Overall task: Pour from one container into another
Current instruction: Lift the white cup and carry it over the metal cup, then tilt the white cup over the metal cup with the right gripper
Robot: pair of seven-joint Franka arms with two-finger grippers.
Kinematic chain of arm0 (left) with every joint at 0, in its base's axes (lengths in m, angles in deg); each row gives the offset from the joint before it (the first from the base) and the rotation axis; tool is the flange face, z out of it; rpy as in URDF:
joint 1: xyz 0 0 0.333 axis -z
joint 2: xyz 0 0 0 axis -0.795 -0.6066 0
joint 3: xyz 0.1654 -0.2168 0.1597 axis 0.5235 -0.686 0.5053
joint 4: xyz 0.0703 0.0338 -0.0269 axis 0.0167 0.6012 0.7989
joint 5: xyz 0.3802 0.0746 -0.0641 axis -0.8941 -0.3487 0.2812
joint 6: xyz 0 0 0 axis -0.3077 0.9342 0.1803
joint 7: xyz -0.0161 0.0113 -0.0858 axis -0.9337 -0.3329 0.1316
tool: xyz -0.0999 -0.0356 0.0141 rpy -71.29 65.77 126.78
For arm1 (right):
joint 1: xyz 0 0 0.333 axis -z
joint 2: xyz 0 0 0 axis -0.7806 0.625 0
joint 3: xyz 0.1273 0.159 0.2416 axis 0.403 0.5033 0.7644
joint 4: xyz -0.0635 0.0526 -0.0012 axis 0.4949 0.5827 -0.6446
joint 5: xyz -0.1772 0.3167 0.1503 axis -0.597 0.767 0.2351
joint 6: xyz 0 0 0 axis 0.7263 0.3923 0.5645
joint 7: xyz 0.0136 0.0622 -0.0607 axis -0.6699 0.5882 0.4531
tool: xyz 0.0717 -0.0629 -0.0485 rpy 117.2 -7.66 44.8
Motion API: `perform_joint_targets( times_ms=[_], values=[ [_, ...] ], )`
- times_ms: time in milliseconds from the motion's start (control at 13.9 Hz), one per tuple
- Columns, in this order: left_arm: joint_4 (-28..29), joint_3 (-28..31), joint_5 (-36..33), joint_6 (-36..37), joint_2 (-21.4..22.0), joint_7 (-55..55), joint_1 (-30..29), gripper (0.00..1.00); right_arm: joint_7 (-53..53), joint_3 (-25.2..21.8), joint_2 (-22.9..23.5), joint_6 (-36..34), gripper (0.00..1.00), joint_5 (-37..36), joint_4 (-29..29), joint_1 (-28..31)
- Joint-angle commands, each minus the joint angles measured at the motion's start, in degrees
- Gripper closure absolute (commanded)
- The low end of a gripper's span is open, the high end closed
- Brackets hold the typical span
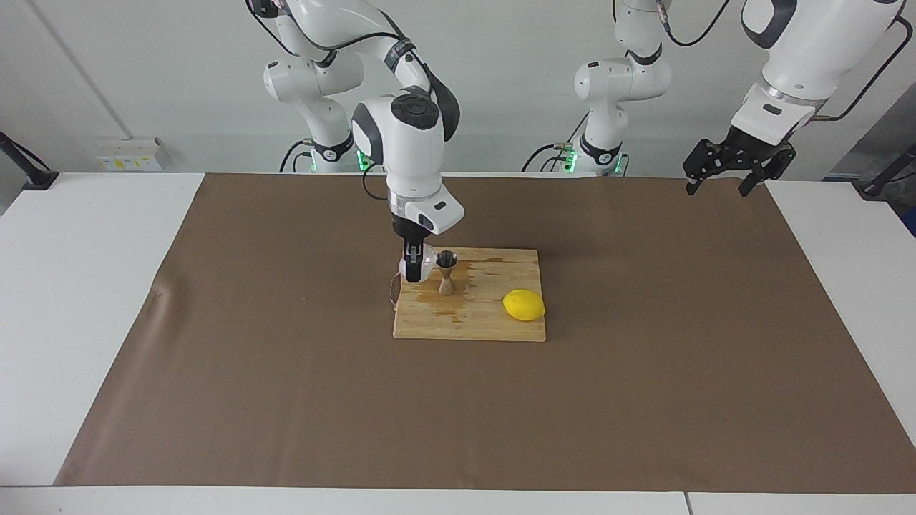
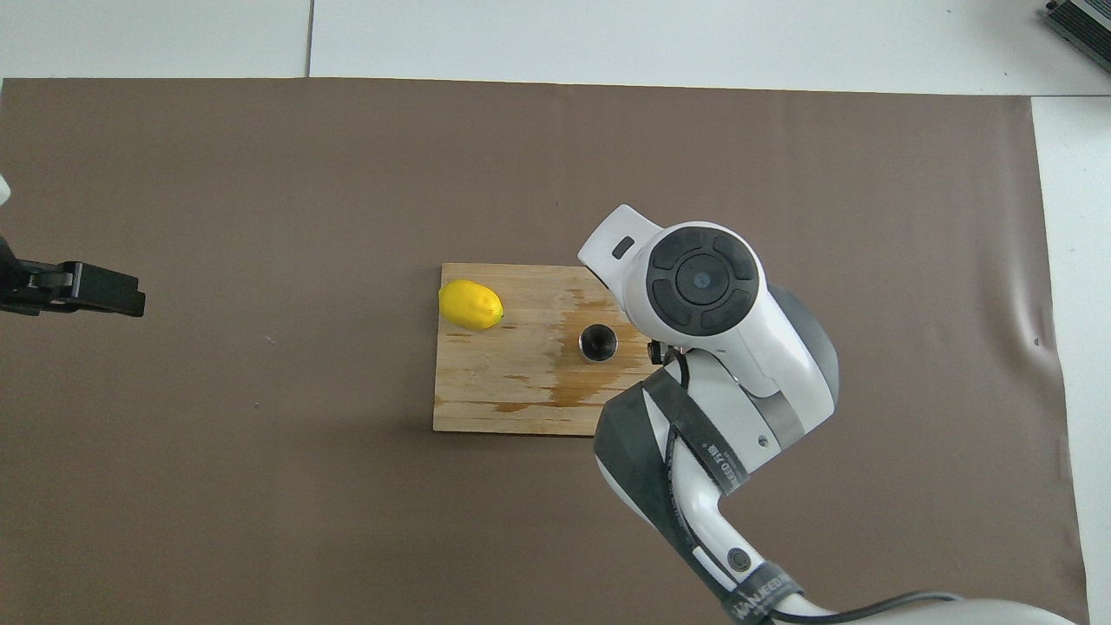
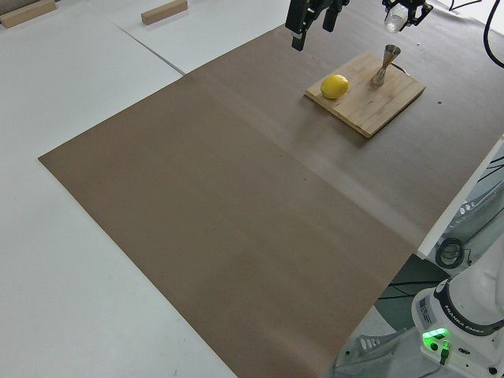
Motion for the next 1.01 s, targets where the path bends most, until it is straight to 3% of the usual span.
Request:
perform_joint_targets(
  times_ms=[0,431,934],
  values=[
    [1.6,0.0,0.5,-0.1,1.5,-0.6,-0.3,0.00,-1.8,0.1,1.1,-1.5,0.82,-4.1,1.0,-1.5],
    [1.6,0.0,0.5,-0.1,1.5,-0.6,-0.3,0.00,-1.8,0.1,0.8,-5.0,0.82,-13.4,0.7,-4.0],
    [1.6,0.0,0.5,-0.1,1.5,-0.6,-0.3,0.00,-2.1,0.1,0.9,-5.2,0.82,-17.7,0.1,-5.6]
  ],
)
